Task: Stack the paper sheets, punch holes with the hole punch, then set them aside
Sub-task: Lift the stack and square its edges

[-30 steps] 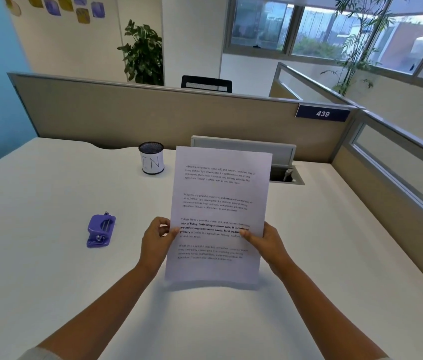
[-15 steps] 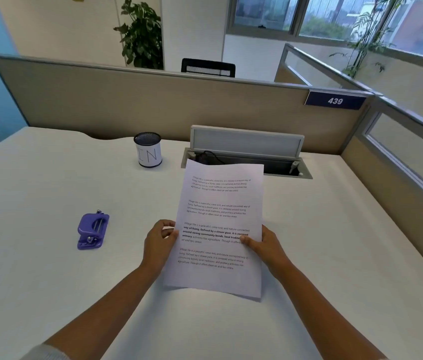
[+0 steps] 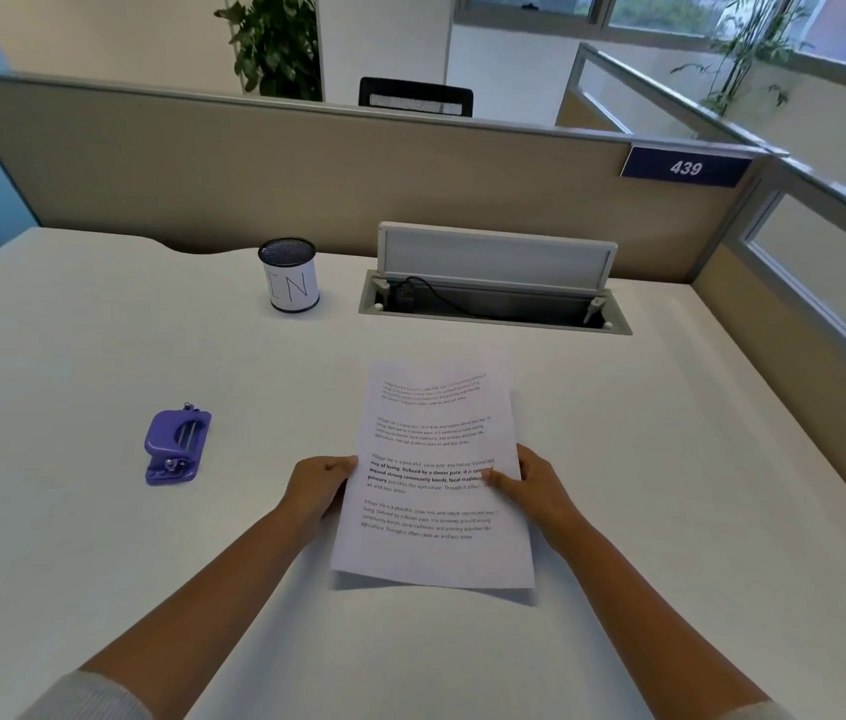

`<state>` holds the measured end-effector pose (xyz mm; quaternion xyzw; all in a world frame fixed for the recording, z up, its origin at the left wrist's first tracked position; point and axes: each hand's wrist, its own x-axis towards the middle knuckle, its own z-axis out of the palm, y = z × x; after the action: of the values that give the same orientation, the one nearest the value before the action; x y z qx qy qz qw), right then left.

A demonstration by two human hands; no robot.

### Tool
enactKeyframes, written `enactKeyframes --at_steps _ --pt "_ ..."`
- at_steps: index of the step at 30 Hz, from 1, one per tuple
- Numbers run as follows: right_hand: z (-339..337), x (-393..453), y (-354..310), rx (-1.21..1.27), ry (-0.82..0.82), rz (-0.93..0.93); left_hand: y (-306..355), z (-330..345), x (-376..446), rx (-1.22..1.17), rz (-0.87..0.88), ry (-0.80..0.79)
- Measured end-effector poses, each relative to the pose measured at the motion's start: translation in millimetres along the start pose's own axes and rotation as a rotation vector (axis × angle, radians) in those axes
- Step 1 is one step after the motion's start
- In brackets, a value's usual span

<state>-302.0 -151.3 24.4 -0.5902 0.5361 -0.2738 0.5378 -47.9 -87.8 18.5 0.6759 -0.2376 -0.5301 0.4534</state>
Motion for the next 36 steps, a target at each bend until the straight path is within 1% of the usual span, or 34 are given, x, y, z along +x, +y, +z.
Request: enactKeyframes --at_steps 7,14,19,26,32,36 --pt "-4.7 5.4 7.6 -0.099 0.092 0.038 2.9 -0.1 5.7 0.005 0.001 0.040" --pt "-5.7 5.3 4.7 -0.125 0.088 0.076 4.3 1.0 8.1 0.085 -0.018 0.097" --pt "-4.6 3.8 3.5 -0.147 0.096 0.085 4.9 5.9 6.6 0.157 0.014 0.215" --pt "-2.0 1.2 1.6 -0.166 0.108 0.074 5.1 12.3 3.0 0.184 0.049 0.280" --pt "8.1 -6.9 -5.4 -0.285 0.182 -0.020 1.9 19.8 -0.8 0.263 0.130 0.354" --pt "10.3 -6.9 -4.0 -0.253 0.249 0.015 1.7 22.5 -4.1 0.296 0.147 0.383"
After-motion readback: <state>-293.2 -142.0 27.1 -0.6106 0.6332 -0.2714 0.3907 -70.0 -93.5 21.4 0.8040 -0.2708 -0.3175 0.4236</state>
